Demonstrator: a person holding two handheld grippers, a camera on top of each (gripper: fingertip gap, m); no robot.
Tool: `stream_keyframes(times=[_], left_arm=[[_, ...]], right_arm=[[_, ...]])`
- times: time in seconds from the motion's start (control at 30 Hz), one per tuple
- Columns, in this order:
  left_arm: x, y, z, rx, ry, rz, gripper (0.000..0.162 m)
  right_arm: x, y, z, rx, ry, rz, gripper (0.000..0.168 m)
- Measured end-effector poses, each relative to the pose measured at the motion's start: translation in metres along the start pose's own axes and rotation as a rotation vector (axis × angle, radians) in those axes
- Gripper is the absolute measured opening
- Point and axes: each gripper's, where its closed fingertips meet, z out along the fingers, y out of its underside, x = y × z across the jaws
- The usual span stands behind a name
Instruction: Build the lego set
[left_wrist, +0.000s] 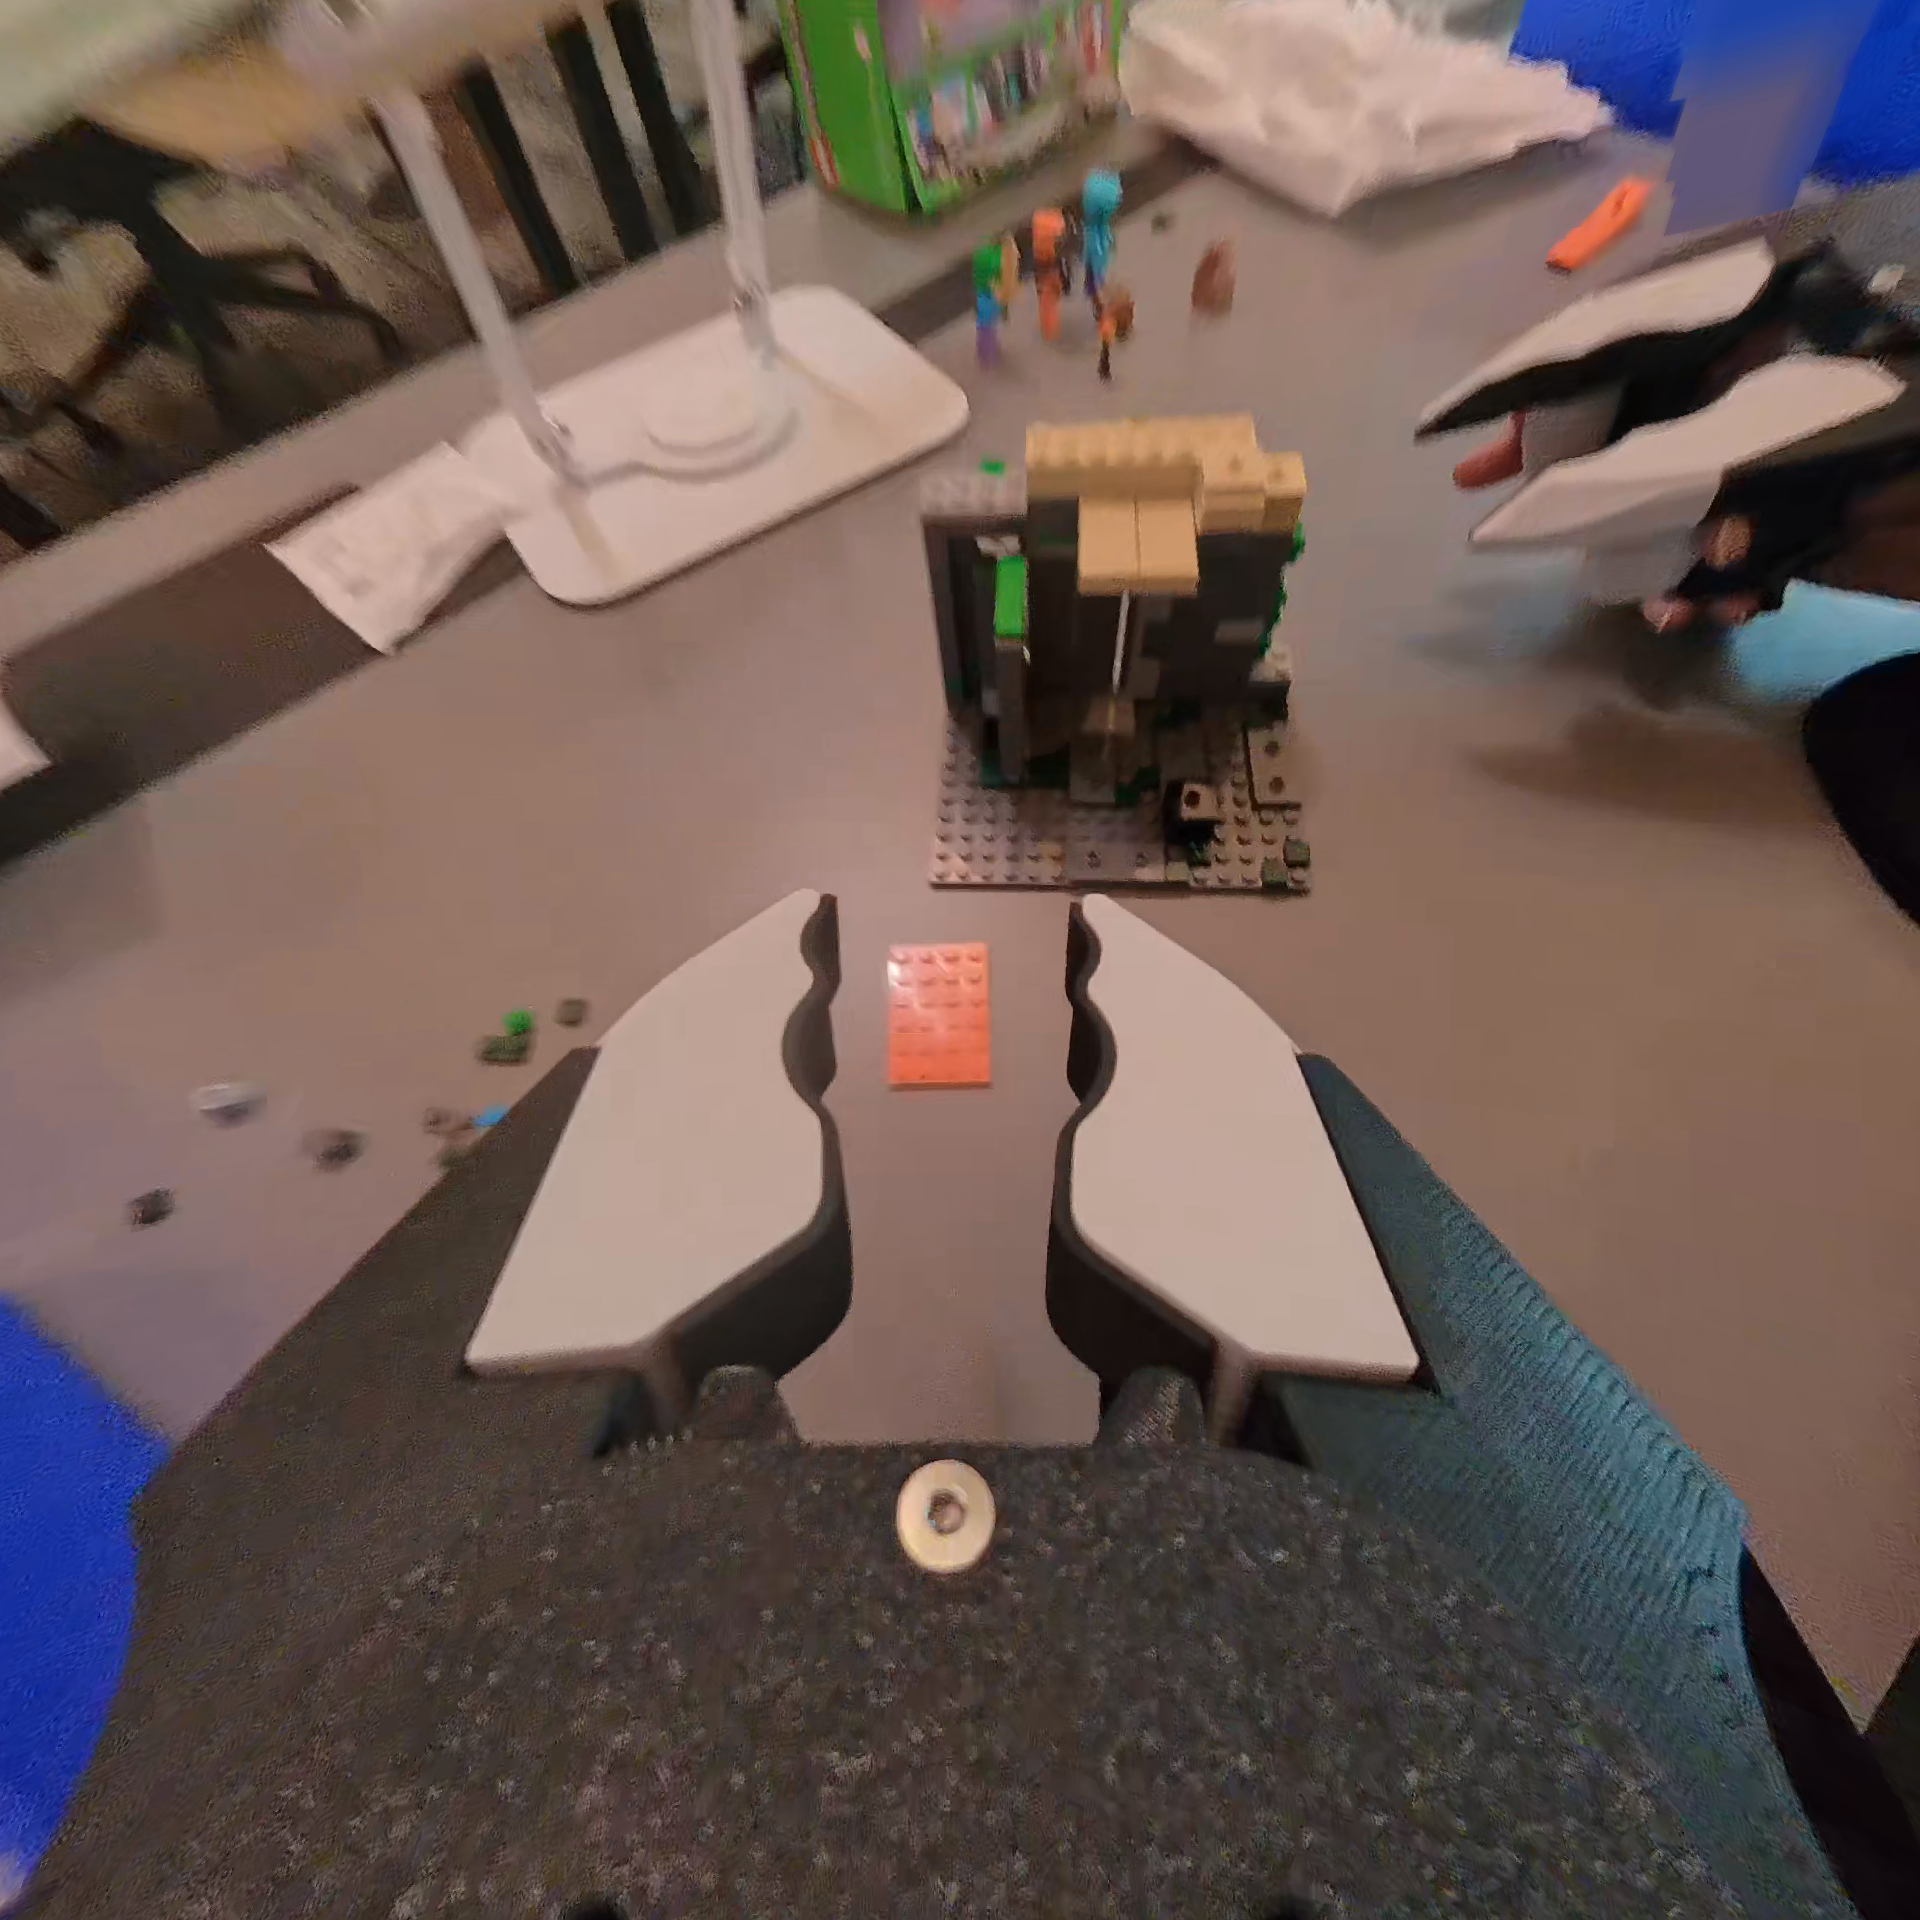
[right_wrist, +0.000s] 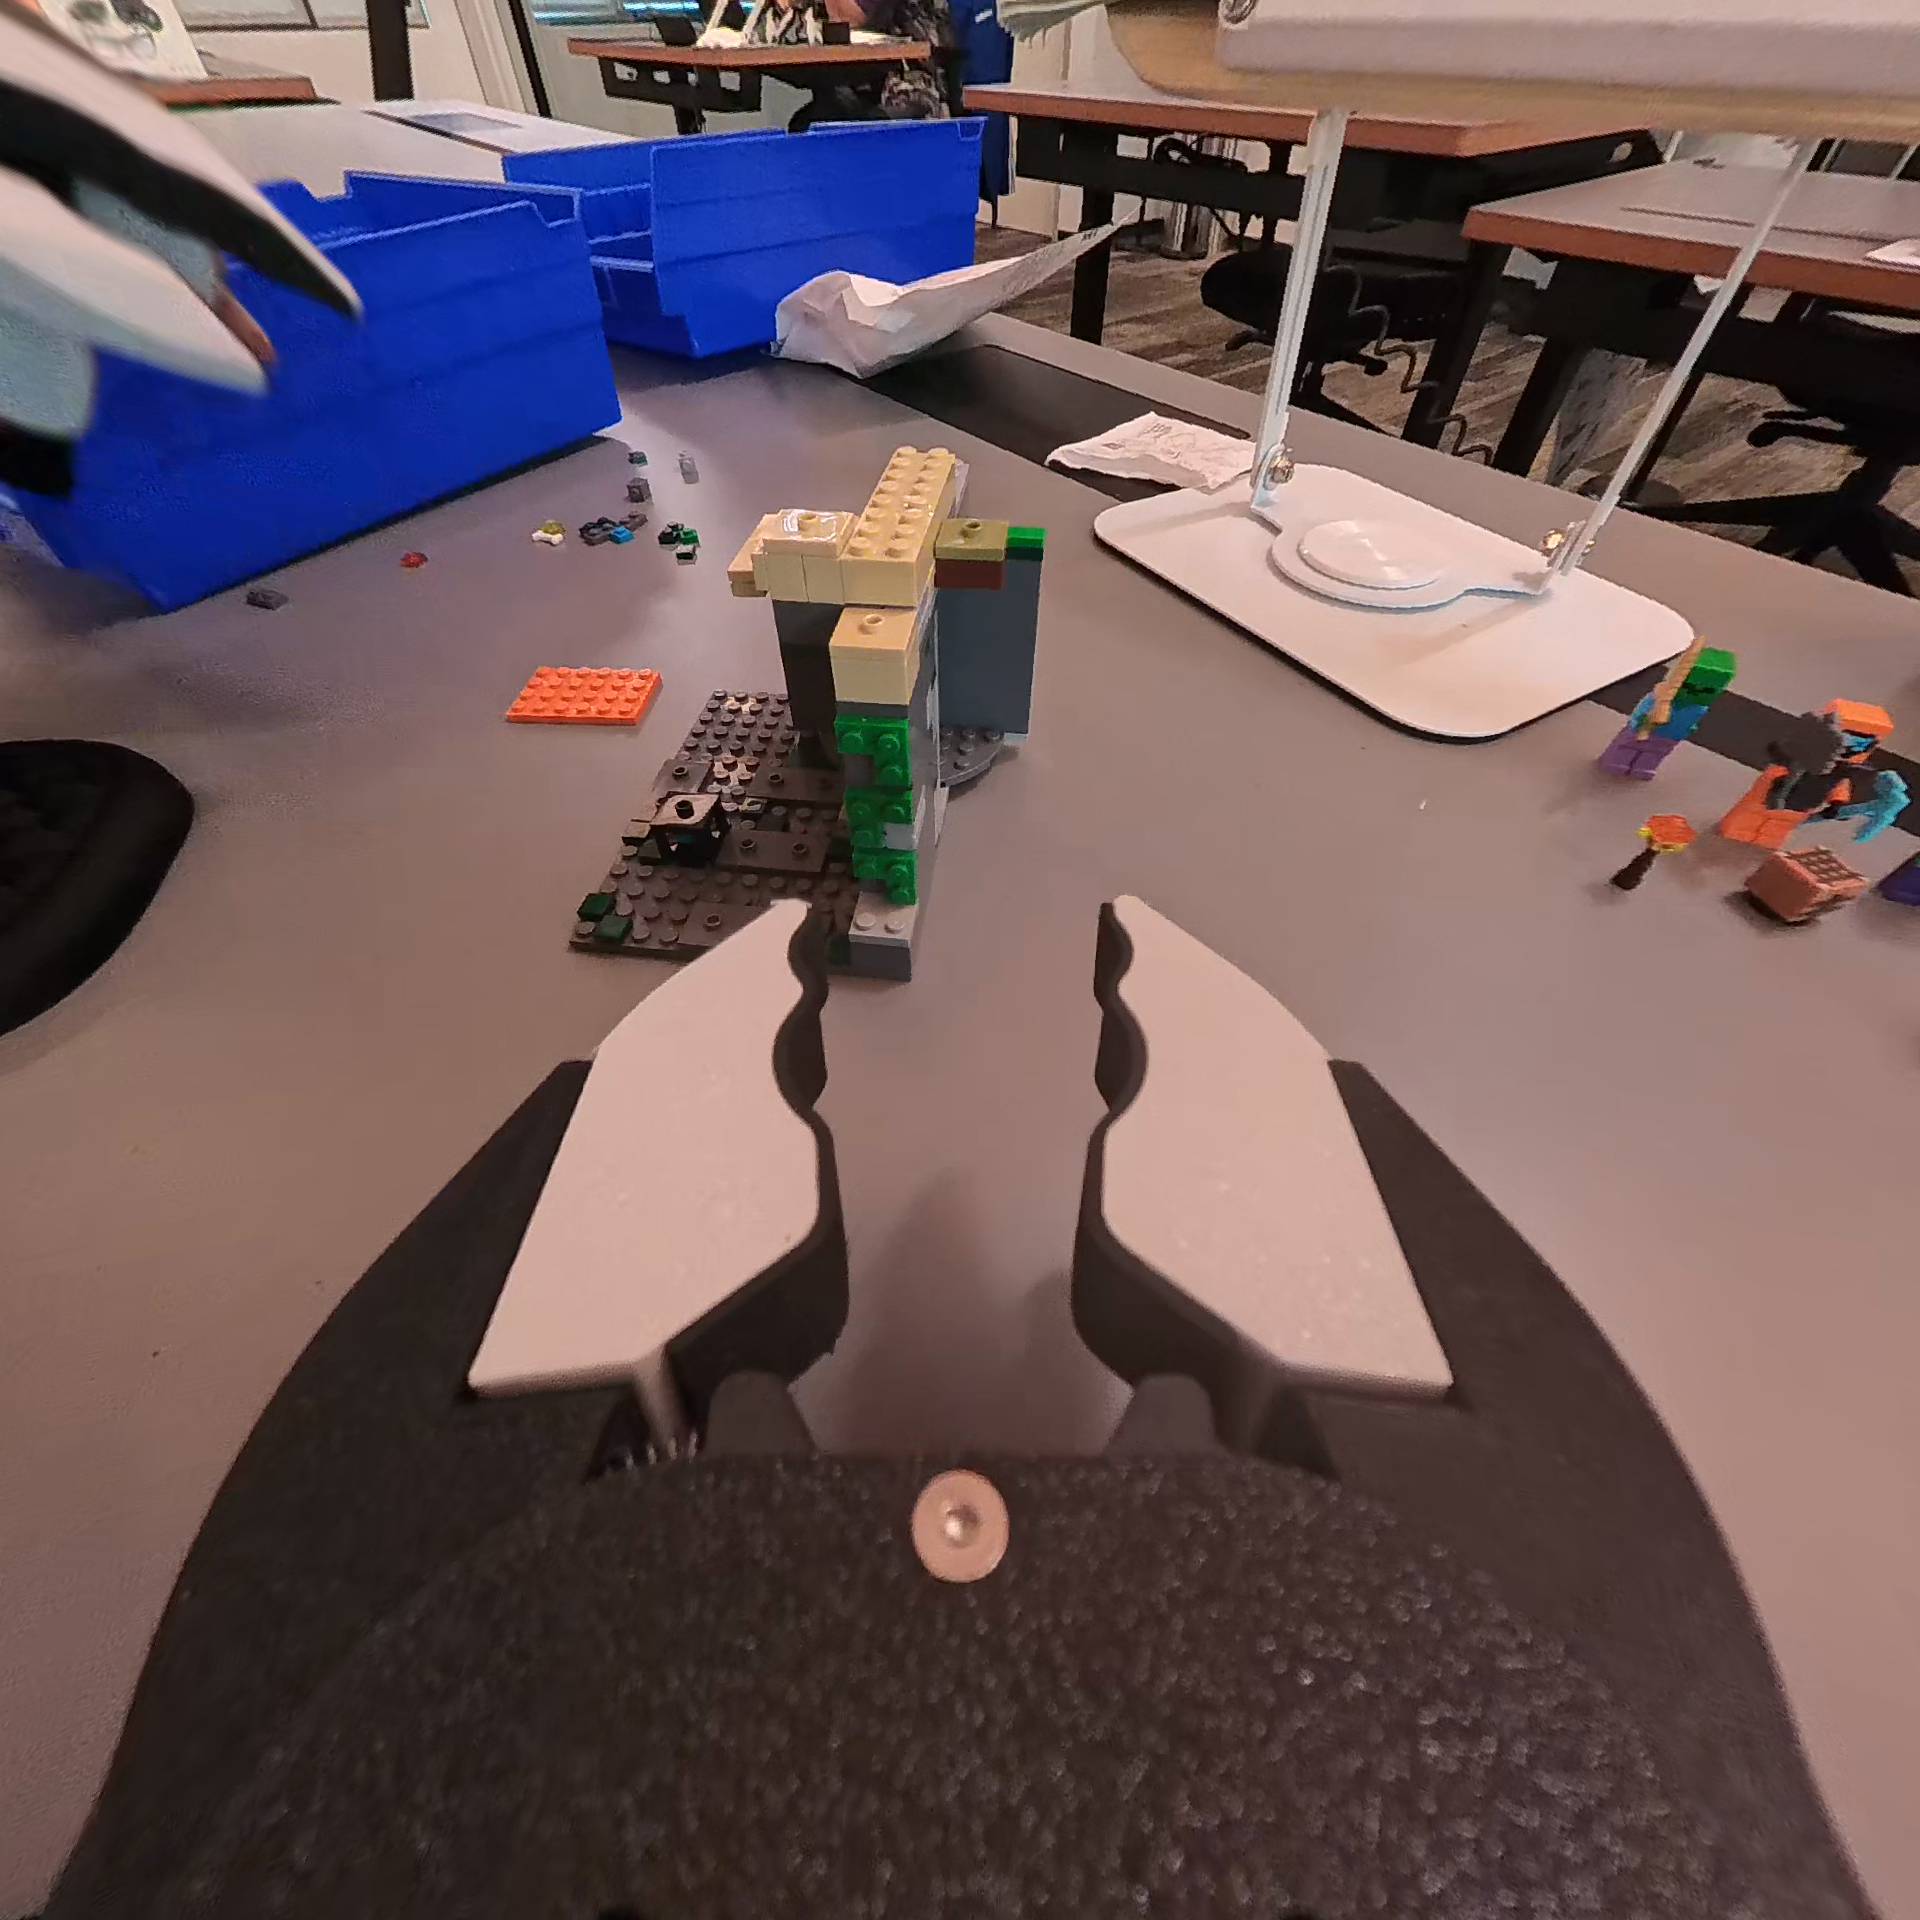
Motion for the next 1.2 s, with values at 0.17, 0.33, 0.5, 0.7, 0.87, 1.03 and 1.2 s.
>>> stream_keyframes(times=[0.17,0.33,0.5,0.7,0.87,1.03,1.2], left_arm=[[-0.060,-0.022,-0.070,0.088,-0.201,0.000,0.037],[-0.145,-0.005,-0.135,0.049,-0.445,-0.056,0.032],[-0.208,0.043,-0.139,-0.125,-0.446,-0.086,0.032],[-0.243,0.106,-0.087,-0.371,-0.263,0.024,0.025],[-0.263,0.147,-0.063,-0.643,-0.107,0.220,0.026],[-0.273,0.158,-0.047,-0.736,0.018,0.278,0.034],[-0.279,0.168,-0.037,-0.790,0.103,0.263,0.033]], right_arm=[[-0.003,0.002,0.002,-0.015,-0.006,-0.012,0.049],[-0.002,0.005,0.003,-0.030,-0.006,-0.012,0.049],[0.000,0.004,0.003,-0.022,-0.004,-0.011,0.046],[-0.005,0.005,0.005,-0.032,-0.019,-0.042,0.038],[-0.011,0.007,0.007,-0.038,-0.033,-0.079,0.036],[-0.014,0.007,0.007,-0.038,-0.048,-0.101,0.034],[-0.017,0.004,0.006,-0.012,-0.075,-0.101,0.033]])
